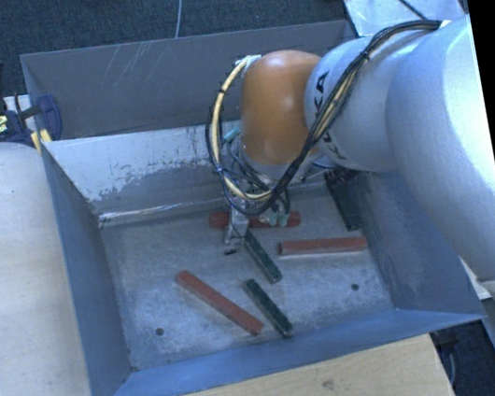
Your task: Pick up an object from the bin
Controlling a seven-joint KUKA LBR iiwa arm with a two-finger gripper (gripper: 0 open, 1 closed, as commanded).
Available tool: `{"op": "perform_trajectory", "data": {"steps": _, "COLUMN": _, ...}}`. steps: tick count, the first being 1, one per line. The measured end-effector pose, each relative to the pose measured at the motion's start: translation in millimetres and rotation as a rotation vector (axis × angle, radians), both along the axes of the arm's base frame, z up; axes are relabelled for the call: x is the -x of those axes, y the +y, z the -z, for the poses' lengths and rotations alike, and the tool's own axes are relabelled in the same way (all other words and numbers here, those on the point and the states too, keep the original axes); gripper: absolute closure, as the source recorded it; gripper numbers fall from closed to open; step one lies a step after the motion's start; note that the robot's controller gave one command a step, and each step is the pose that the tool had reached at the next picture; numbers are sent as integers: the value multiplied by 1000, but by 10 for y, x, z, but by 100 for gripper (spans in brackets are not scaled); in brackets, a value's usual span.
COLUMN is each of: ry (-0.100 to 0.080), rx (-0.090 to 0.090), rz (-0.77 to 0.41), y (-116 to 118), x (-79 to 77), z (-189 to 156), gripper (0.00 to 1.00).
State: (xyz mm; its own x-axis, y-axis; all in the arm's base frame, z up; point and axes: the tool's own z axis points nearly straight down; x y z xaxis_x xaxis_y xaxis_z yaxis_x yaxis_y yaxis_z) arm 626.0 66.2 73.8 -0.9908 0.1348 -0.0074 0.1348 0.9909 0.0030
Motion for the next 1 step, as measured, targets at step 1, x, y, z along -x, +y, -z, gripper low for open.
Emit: {"op": "perform_trajectory", "data": {"steps": 1, "ry": 0, "rx": 0, "rz": 0, "y": 0, "x": 0, "z": 0, "gripper": 100}}
